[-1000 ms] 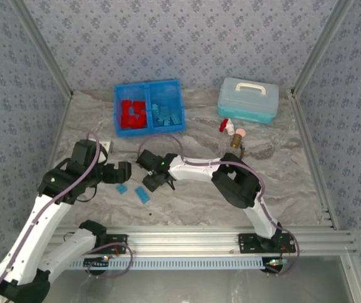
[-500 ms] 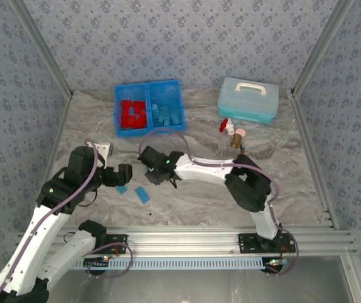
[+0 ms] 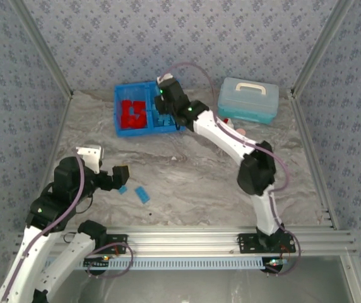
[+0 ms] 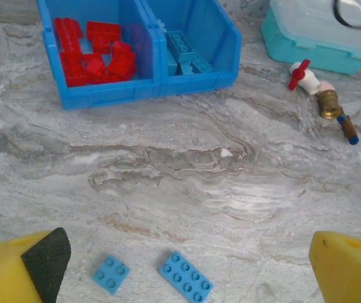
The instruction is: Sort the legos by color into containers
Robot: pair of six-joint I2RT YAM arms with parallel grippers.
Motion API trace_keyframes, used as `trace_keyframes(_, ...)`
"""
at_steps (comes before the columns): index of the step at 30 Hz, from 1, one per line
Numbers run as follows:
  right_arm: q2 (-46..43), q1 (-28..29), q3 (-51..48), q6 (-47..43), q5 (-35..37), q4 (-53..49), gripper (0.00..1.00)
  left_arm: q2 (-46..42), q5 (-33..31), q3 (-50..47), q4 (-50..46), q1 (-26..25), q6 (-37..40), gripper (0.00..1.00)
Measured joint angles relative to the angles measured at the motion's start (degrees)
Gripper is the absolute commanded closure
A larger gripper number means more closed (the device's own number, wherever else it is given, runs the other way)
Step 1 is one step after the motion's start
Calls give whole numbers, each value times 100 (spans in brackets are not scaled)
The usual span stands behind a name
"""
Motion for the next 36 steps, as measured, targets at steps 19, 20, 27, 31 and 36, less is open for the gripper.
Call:
trace_keyframes(19,3139,-568,3239,-374,-247,-61,39,-22,-2,-24,2,48,15,1)
trace_keyframes(20,3139,-546,3281,-396,-238,-42,35,-24,-2,-24,2,63,15,1)
trace_keyframes(27,2892,-479,3390,-363,-201,-210,38,-26,0,-24,2,155,17,1)
trace_keyframes(31,2116,-466,2981,-339,-282,-702,37,-26,-2,-24,2,162,17,1)
trace_keyframes(36,-247,-179,170,-339,-525,-431,35,-28,-4,-24,2,297,17,1)
